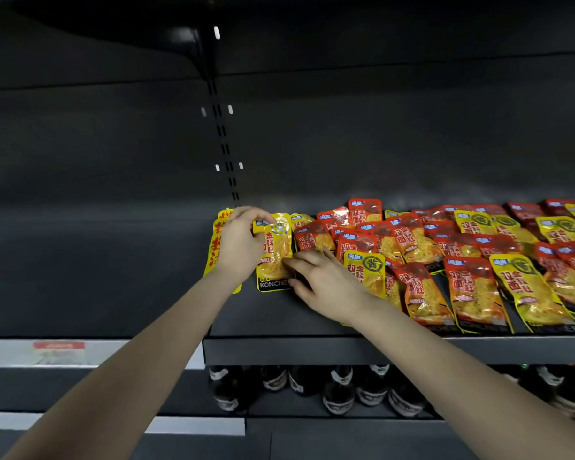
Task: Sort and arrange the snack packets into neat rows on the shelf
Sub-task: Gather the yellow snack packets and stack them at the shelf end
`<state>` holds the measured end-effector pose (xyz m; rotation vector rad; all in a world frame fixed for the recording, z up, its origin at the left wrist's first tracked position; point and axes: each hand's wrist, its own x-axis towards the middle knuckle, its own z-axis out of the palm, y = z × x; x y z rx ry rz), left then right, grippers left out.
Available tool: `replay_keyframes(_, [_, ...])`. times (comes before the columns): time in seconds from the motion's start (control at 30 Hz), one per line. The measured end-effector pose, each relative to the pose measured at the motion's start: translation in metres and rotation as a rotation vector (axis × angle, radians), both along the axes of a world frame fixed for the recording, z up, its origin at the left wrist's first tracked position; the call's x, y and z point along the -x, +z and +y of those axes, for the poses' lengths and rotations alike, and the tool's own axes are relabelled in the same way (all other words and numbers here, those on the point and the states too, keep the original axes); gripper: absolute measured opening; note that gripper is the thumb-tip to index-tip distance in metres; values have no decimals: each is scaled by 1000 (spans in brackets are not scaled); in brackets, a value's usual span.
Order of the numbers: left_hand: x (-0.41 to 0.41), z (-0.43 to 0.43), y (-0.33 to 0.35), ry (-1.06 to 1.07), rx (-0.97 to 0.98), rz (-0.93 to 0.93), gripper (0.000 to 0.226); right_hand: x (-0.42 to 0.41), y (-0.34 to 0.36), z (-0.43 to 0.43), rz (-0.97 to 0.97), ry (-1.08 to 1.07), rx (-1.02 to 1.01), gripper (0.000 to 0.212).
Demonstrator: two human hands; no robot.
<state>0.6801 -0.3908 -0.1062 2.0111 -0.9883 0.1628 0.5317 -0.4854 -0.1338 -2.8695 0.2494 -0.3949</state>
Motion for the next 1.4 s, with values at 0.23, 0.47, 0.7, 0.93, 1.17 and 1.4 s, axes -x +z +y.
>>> replay_keyframes(0.23, [-9, -2, -17, -93, -49, -91, 36, -7, -7, 2, 63, -43, 36, 45])
replay_keyframes(0.47, [-23, -6, -26, -181, -152, -135, 36, -13, -8, 3, 68, -82, 65, 46])
replay_keyframes(0.7, [-32, -10, -35, -250, -201, -169, 34, -20, -10, 7, 64, -142, 98, 47])
replay_keyframes(0.93, [-38, -9, -44, -259, -256, -226, 26, -23, -10, 12, 62, -176, 121, 45])
replay_keyframes(1.17, [-35, -1, -46, -203, -304, -273, 24, -24, -9, 15, 95, -204, 117, 46])
replay_keyframes(1.4, [-25, 18, -43, -228, -316, -291, 26, -25, -11, 23, 55, -233, 144, 38])
